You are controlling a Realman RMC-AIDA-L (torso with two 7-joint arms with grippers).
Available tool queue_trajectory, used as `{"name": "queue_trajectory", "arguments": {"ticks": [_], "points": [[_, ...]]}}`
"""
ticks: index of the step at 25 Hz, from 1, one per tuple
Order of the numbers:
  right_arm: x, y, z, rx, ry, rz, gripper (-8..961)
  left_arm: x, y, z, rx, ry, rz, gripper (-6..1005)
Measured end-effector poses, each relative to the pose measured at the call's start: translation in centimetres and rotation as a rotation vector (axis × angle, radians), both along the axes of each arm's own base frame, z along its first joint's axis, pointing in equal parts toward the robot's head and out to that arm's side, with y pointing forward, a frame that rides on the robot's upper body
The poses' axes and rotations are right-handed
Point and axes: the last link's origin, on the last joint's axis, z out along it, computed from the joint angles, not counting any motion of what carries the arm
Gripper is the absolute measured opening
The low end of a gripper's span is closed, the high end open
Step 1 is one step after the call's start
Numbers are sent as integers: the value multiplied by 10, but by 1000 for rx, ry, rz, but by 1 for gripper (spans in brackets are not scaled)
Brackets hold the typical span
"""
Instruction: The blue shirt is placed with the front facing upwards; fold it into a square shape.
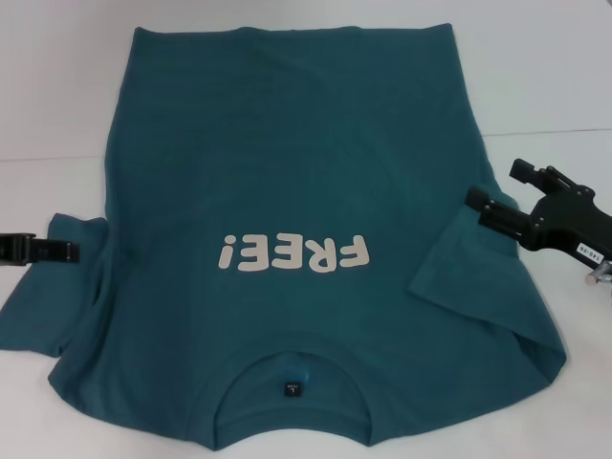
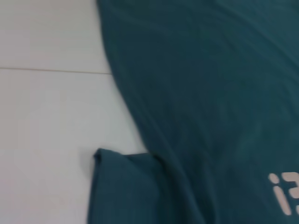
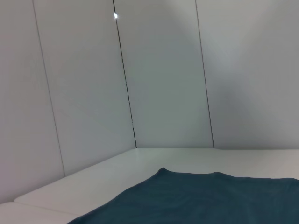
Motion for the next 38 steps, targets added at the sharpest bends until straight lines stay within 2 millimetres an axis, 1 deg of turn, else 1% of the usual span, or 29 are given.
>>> {"name": "queue_trajectory", "arguments": {"ticks": [6,16,21,26,31,38], "points": [[-2,1,-2,-3,9,3,920,-12,0,1,33,26,63,841],[-3,1,-5,-10,19,-2,916,-22,1,2,46,18,93,841],[-3,1,-6,-12,20,-4,916,-36,-1,-1,-3,-30,131,841],[-4,2,-8,-15,23,-3,916,-46,-7,3,31,-71,145,841],[-4,3,-8,-8,27,-9,917,-50,-10,9,63,-110,184,841],[-4,3,-9,-10,29,-10,917,-43,-11,7,43,-128,174,841]]}}
